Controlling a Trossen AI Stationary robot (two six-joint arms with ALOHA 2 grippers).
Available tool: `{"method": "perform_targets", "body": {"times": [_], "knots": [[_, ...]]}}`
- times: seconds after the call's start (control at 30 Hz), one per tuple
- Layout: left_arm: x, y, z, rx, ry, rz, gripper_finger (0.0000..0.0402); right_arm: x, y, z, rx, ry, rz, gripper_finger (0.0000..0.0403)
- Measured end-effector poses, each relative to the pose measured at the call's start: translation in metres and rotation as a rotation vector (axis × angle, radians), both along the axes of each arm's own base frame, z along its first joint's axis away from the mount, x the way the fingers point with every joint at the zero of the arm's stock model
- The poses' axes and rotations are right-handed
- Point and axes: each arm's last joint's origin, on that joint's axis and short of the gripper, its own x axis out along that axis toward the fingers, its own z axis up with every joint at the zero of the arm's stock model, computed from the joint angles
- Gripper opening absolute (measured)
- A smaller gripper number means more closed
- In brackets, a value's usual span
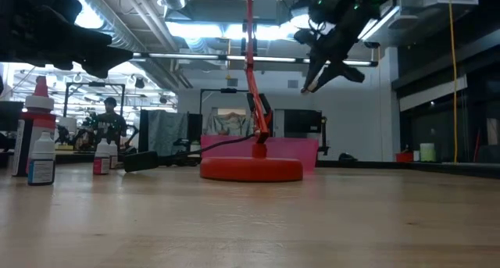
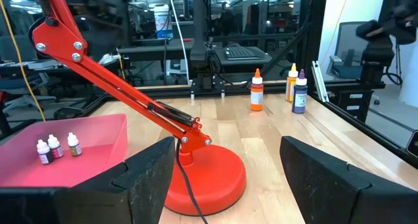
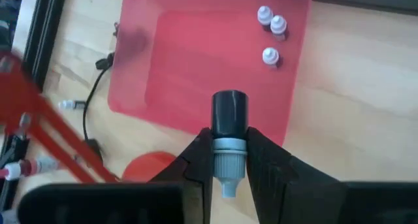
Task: Pick & Place food coloring
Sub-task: Put the small brown food coloring bottle into the red bin
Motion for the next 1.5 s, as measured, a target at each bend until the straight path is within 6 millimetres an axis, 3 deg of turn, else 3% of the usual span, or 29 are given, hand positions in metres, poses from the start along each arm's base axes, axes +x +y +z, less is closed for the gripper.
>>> {"method": "perform_targets", "body": {"times": [0.23, 0.43, 0.77, 1.23, 1.5], "knots": [[0.0, 0.0, 0.0, 0.0, 0.0, 0.0, 0.0273, 0.018, -0.041, -0.015, 0.15, 0.02, -0.037, 0.0073], [0.0, 0.0, 0.0, 0.0, 0.0, 0.0, 0.0272, 0.037, -0.057, -0.026, 0.237, 0.107, -0.045, 0.0072], [0.0, 0.0, 0.0, 0.0, 0.0, 0.0, 0.0271, 0.053, -0.07, -0.043, 0.368, 0.259, -0.012, 0.0072], [0.0, 0.0, 0.0, 0.0, 0.0, 0.0, 0.0272, 0.064, -0.08, -0.087, 0.474, 0.293, 0.047, 0.0072], [0.0, 0.0, 0.0, 0.0, 0.0, 0.0, 0.0273, 0.066, -0.084, -0.102, 0.537, 0.29, 0.049, 0.0072]]}}
